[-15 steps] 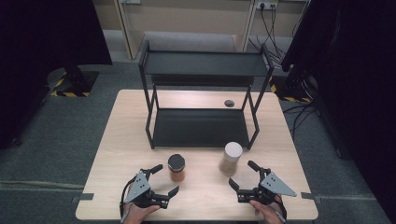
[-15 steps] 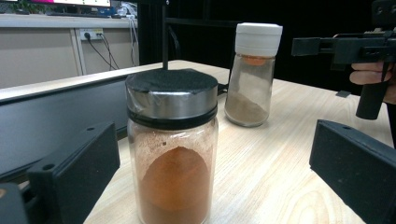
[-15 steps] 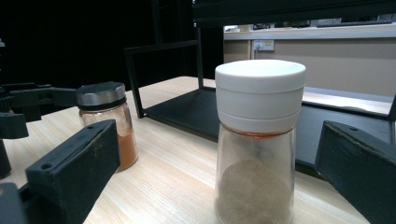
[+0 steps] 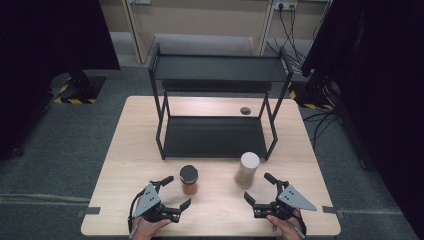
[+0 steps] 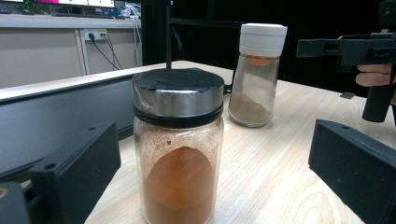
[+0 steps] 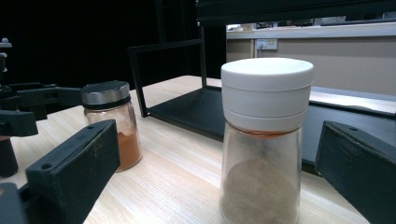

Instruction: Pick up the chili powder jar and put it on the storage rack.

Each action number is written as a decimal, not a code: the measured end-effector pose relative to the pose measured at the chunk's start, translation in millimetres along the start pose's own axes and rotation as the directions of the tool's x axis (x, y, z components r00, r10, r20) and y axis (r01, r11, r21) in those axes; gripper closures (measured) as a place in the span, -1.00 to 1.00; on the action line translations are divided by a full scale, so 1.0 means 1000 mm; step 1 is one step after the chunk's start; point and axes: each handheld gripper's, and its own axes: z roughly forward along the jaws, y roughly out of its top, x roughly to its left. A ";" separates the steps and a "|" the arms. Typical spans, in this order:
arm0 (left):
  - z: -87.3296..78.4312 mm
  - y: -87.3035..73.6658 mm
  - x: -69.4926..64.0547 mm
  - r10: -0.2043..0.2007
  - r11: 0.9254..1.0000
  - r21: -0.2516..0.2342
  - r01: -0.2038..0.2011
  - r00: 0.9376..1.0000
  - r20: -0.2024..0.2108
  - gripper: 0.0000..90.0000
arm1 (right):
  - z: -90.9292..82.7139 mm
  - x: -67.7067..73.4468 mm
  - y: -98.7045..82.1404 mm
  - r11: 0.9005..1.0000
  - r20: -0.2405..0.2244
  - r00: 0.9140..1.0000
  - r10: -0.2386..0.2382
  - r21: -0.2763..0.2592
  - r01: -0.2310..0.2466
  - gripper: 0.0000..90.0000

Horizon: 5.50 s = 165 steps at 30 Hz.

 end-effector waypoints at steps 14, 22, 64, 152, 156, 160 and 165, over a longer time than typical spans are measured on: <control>0.002 -0.002 0.000 -0.005 1.000 -0.004 0.005 1.000 -0.008 -0.96 | 0.000 -0.001 0.000 1.000 0.003 1.000 0.011 -0.005 -0.011 -0.99; 0.007 -0.001 0.003 -0.003 1.000 0.000 0.003 1.000 -0.012 -0.95 | 0.002 -0.002 -0.001 1.000 0.001 1.000 0.019 -0.005 -0.019 -0.99; 0.048 0.022 0.006 -0.002 0.993 0.119 0.010 0.998 -0.064 -0.31 | 0.002 -0.002 -0.002 1.000 -0.003 1.000 0.026 -0.012 -0.026 -0.99; 0.071 0.187 0.040 0.004 0.997 0.077 -0.002 1.000 -0.019 -0.30 | 0.001 -0.004 -0.002 0.999 -0.021 0.999 0.034 -0.027 -0.034 -0.99; 0.072 0.201 0.040 0.007 0.997 0.072 -0.005 1.000 -0.029 -0.30 | 0.001 -0.004 -0.002 0.999 -0.023 0.999 0.034 -0.026 -0.035 -0.99; 0.073 0.216 0.041 0.018 0.998 0.060 -0.016 0.999 -0.040 -0.30 | 0.001 -0.004 -0.002 0.999 -0.024 0.999 0.035 -0.027 -0.036 -0.99; 0.075 0.226 0.043 0.026 0.998 0.055 -0.023 0.998 -0.050 -0.30 | 0.001 -0.004 -0.002 0.999 -0.024 0.999 0.038 -0.028 -0.038 -0.99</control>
